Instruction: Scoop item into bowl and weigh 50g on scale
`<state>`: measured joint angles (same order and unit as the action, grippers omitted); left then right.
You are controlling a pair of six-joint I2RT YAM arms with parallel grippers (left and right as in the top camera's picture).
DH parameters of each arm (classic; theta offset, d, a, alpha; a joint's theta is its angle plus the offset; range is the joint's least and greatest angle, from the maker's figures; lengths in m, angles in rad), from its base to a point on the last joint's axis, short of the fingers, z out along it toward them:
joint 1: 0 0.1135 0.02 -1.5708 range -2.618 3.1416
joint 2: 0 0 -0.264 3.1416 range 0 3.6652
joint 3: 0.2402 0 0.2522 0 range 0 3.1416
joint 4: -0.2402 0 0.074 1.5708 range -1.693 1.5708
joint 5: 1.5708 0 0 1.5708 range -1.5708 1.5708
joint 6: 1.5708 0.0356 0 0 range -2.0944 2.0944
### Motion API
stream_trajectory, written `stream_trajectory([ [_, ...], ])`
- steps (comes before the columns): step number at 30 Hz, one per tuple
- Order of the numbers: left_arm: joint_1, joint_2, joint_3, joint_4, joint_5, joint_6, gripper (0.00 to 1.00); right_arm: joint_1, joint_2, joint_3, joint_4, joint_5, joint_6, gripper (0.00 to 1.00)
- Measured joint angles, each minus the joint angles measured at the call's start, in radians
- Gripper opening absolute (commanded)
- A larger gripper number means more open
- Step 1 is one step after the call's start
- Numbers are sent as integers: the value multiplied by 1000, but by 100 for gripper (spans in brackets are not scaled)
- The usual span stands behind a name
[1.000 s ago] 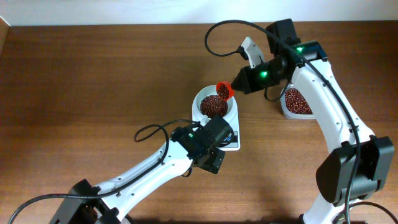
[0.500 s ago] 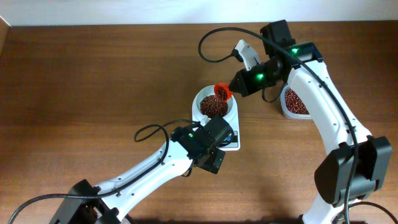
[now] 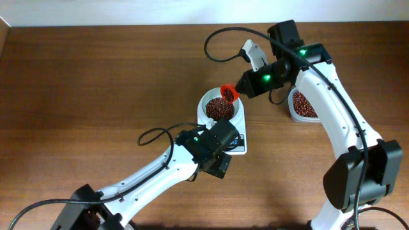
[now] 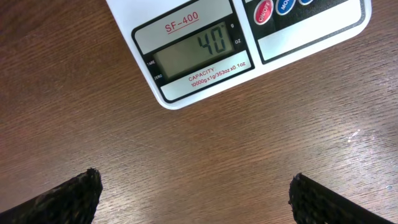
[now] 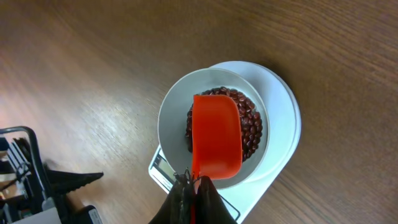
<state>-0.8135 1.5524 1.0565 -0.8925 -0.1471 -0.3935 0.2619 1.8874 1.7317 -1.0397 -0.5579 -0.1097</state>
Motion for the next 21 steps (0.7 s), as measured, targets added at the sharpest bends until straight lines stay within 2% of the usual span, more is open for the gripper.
stream_trajectory([
  [5,0,0,0,0,0,0,99,-6,0,0,0,-69,56,4],
  [13,0,0,0,0,0,0,99,-100,0,0,1,-252,97,4],
  [21,0,0,0,0,0,0,99,-100,0,0,1,-283,140,4],
])
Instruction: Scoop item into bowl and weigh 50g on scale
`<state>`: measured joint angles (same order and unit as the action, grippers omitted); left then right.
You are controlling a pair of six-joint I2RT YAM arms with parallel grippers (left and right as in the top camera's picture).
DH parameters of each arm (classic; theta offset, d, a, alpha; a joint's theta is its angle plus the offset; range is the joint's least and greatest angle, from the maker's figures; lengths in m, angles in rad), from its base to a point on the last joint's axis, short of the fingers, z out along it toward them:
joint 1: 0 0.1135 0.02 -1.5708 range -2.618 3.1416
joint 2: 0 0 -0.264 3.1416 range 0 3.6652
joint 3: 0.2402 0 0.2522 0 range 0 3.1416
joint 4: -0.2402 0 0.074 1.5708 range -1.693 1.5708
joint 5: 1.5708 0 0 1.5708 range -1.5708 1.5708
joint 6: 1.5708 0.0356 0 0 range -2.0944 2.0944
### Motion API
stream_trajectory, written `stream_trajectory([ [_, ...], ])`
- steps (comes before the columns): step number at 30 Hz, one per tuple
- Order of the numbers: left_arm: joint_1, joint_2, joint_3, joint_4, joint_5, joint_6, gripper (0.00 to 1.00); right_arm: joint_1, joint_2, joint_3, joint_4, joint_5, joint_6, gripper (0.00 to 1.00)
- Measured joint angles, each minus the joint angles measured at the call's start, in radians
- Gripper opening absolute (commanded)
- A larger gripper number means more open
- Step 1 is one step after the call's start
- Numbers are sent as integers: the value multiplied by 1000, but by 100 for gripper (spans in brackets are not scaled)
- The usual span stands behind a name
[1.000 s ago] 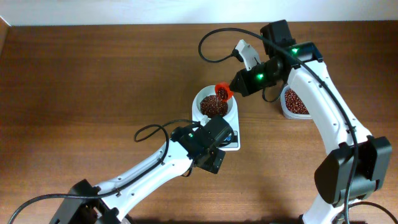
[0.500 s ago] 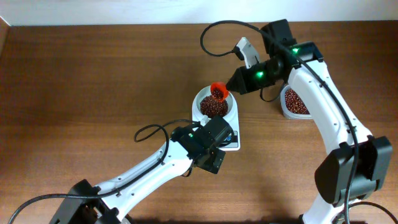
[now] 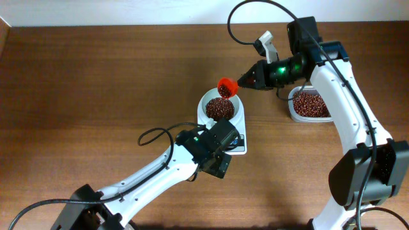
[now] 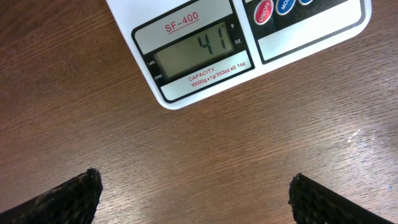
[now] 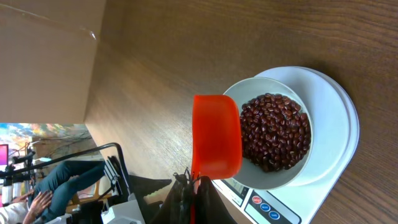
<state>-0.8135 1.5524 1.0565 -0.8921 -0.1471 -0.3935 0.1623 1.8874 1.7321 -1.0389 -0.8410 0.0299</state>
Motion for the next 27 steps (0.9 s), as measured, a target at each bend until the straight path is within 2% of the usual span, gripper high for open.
stream_trajectory([
  [27,0,0,0,0,0,0,99,0,0,0,0,0,18,4],
])
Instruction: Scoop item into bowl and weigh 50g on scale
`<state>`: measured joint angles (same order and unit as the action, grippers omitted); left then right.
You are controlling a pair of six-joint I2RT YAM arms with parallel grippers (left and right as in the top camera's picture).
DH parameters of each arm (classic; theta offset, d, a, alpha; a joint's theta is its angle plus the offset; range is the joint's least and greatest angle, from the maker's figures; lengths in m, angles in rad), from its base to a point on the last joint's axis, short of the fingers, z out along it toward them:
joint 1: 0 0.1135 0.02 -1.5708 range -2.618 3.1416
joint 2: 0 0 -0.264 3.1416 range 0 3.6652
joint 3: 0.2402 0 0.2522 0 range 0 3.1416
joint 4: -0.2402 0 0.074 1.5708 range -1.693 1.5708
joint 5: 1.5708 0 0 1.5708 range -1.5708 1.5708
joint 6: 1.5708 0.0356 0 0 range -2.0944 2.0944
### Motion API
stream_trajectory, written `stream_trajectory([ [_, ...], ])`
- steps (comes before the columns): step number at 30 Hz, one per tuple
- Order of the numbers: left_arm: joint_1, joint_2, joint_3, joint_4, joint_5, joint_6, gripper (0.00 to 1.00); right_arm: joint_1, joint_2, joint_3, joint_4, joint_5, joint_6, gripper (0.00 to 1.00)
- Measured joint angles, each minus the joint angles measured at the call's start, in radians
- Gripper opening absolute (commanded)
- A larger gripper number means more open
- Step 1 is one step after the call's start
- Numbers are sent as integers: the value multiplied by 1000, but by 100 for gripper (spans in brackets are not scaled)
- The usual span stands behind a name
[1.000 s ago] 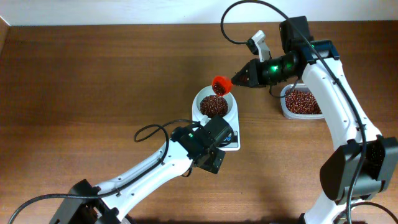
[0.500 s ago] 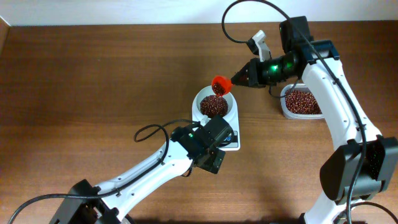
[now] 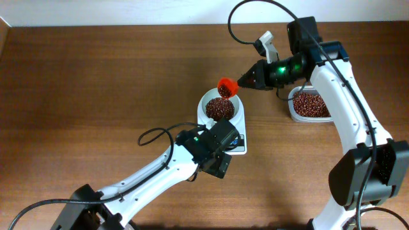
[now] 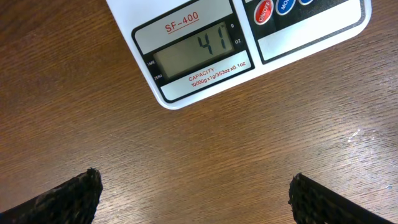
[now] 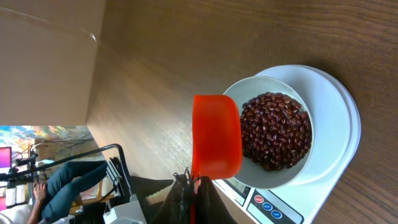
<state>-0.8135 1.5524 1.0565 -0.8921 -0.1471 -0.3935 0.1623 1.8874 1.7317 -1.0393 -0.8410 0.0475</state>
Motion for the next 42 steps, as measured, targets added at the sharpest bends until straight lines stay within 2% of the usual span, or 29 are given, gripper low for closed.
stream_trajectory([
  [20,0,0,0,18,0,0,99,8,0,0,-1,74,2,4],
  [25,0,0,0,18,0,0,99,68,0,0,-2,219,-3,4],
  [31,0,0,0,18,0,0,99,105,0,0,18,296,-57,4],
  [42,0,0,0,18,0,0,99,107,0,0,19,282,-58,4],
])
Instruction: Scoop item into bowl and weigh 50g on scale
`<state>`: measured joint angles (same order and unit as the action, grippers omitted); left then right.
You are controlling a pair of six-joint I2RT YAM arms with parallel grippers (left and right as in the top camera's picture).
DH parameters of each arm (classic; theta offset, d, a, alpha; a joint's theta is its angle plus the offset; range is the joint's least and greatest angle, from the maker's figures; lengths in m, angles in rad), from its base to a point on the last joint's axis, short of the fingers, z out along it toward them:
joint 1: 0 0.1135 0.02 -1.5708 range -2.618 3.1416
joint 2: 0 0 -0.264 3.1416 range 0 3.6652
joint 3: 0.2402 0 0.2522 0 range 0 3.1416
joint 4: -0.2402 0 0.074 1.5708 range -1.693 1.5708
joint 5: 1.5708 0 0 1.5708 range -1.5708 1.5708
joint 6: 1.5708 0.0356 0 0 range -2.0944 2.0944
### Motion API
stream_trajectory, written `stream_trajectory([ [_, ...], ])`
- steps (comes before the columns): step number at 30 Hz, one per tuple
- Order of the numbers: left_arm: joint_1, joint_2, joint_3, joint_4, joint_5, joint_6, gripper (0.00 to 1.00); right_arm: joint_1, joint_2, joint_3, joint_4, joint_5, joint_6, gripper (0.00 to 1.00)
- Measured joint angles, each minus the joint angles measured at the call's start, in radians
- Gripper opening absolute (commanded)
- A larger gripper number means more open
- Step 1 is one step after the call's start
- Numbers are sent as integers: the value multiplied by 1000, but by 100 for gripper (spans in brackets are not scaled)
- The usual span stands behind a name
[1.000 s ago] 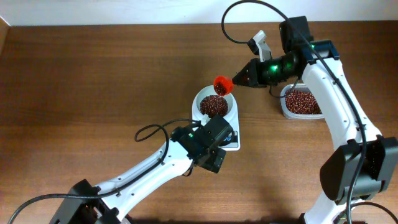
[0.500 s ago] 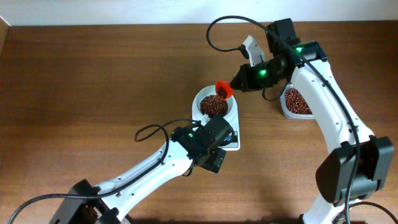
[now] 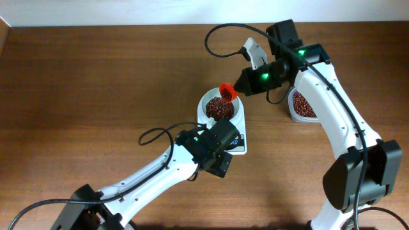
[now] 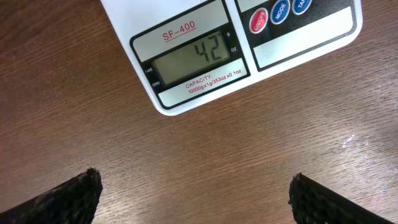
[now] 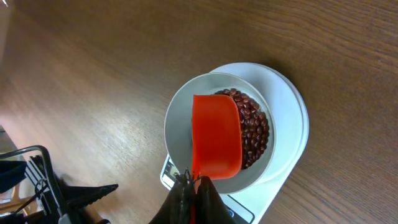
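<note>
A white bowl [image 3: 219,101] of dark red beans [image 5: 252,127] stands on the white scale [image 3: 238,124]. My right gripper [image 5: 194,180] is shut on the handle of an orange scoop [image 5: 215,144], which hangs over the bowl [image 5: 180,118] with its underside toward the wrist camera; the same scoop [image 3: 228,92] shows above the bowl's far rim in the overhead view. The scale display [image 4: 189,59] reads 42 in the left wrist view. My left gripper [image 4: 194,198] is open over bare wood in front of the scale [image 4: 298,37], with nothing between its fingers [image 4: 65,198].
A white container of beans [image 3: 301,106] stands to the right of the scale, partly under my right arm. The table's far edge meets a white wall.
My right gripper has turned and shifted left, bringing the scoop from beside the bowl's far rim to over the bowl. The display went from 41 to 42. The left wrist view shifted slightly.
The scoop was over the bowl and the display read 40. Then my right arm had swung out and rolled the scoop on its side at the bowl's far rim, display 41, and stayed so. Now the scoop is back over the bowl at 42.
</note>
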<state>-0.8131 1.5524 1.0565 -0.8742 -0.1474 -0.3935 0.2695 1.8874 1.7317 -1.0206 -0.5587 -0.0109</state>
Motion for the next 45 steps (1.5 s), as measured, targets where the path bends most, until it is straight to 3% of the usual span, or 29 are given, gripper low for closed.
stream_trajectory([
  [11,0,0,0,0,0,0,99,-139,0,0,-10,-340,30,4],
  [17,0,0,0,0,0,0,99,-172,0,0,-21,-416,34,4],
  [38,0,0,0,0,0,0,99,-198,0,0,-22,-434,37,4],
  [45,0,0,0,0,0,0,99,-174,0,0,-65,-328,38,4],
])
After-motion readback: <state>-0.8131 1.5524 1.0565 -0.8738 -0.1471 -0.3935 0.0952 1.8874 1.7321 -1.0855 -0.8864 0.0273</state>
